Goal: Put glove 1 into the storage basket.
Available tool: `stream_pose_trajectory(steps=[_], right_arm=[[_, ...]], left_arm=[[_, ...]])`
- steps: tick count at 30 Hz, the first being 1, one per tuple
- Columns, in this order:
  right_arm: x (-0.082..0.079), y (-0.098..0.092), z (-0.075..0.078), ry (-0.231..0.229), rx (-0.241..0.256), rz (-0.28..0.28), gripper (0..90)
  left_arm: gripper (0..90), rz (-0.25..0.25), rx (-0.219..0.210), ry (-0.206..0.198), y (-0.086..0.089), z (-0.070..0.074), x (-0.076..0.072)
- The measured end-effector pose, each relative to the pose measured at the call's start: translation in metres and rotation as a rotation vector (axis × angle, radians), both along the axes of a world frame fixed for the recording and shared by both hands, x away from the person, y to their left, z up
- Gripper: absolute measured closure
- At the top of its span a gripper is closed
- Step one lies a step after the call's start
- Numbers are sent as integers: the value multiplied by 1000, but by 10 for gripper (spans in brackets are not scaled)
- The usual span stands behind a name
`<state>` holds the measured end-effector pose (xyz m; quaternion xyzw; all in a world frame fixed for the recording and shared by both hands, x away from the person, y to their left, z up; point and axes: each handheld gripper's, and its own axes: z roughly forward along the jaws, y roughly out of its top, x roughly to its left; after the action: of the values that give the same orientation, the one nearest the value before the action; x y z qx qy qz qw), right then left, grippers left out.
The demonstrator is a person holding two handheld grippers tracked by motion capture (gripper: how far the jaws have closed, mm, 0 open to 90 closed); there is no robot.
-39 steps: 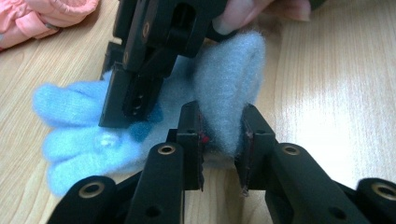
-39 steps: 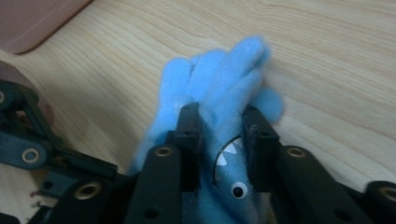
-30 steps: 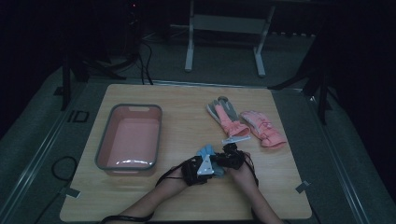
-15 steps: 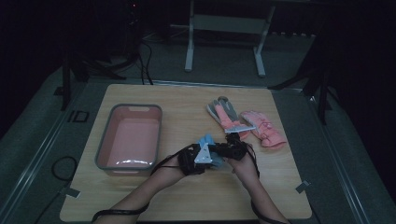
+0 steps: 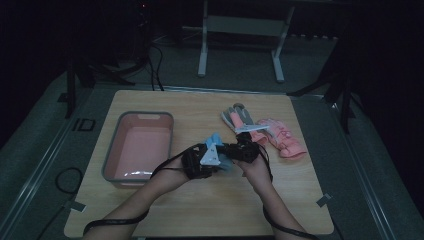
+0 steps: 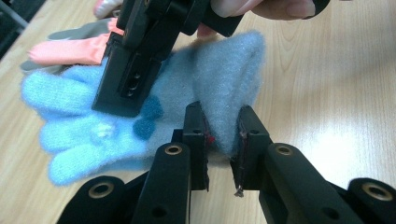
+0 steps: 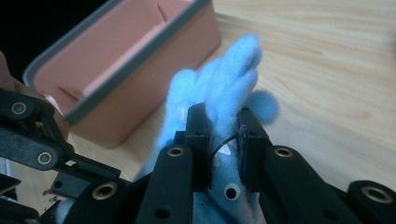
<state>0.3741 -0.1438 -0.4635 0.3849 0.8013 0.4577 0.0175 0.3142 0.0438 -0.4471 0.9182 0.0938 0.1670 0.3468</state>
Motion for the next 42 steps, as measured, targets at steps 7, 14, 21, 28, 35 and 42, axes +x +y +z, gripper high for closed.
stream_pose_trajectory(steps=[7, 14, 21, 28, 35, 42], right_arm=[[6, 20, 11, -6, 6, 23, 786], [12, 48, 21, -16, 2, 59, 786], [18, 81, 26, -25, -1, 91, 787], [22, 110, 27, -20, 10, 124, 787], [26, 149, 20, 0, 40, 152, 787], [27, 183, 11, 21, 47, 178, 787]], left_arm=[[782, 28, 17, -2, 18, 13, 1], [783, 63, 37, -19, 40, 21, 1], [782, 106, 50, -25, 66, 25, 1], [782, 140, 71, -25, 91, 25, -1], [782, 177, 85, -11, 130, 24, -3], [782, 201, 81, 8, 165, 15, -6]])
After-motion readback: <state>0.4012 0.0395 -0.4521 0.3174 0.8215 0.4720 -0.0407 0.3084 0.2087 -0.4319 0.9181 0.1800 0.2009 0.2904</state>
